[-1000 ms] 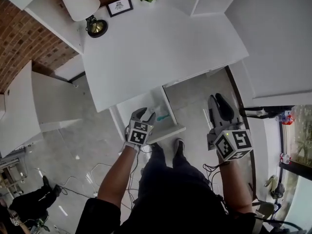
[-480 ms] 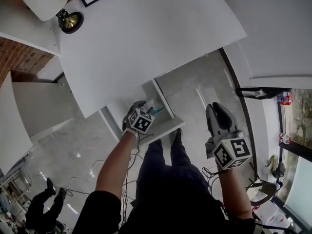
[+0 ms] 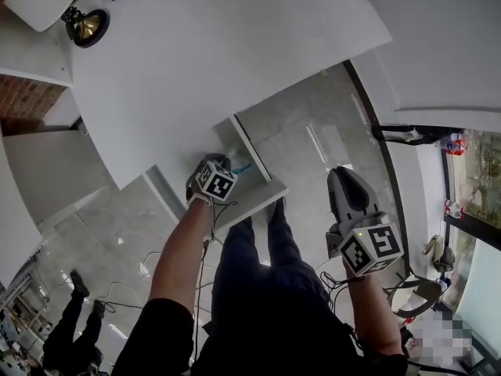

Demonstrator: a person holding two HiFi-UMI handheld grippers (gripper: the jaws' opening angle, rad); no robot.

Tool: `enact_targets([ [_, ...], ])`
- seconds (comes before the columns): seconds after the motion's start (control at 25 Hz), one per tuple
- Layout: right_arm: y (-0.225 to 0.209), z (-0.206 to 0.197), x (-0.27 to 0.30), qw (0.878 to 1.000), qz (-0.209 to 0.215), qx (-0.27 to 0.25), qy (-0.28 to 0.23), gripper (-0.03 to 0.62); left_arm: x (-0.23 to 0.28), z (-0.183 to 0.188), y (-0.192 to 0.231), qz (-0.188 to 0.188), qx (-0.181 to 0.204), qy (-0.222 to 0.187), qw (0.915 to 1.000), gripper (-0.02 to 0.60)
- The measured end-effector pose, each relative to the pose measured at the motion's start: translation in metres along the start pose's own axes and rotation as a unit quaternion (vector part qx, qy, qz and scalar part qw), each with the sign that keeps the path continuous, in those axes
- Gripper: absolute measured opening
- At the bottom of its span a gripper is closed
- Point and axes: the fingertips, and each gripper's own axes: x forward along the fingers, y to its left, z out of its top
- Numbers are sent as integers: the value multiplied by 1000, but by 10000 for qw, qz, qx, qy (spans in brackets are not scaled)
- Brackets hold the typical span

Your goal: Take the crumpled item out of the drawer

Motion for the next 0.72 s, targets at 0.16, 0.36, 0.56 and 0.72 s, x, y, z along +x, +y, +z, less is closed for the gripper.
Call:
enact_targets([
  [0.16,-1,5,0,9998,145,43,-131,41,-20,5,-1,125,-238,-154,9995,23],
  [0.36,13,19,3,9986,451,16,-285,35,-62,9,3,330,-507,-429,9972,21],
  [0.56,34,42,6,9951,873,-112,-449,26,-126,20,13,713,-840,-867,9901,21],
  [0.72,61,67,1,9891,1281,-240,-683,20,-175,22,12,986,-1043,-1170,9827,21],
])
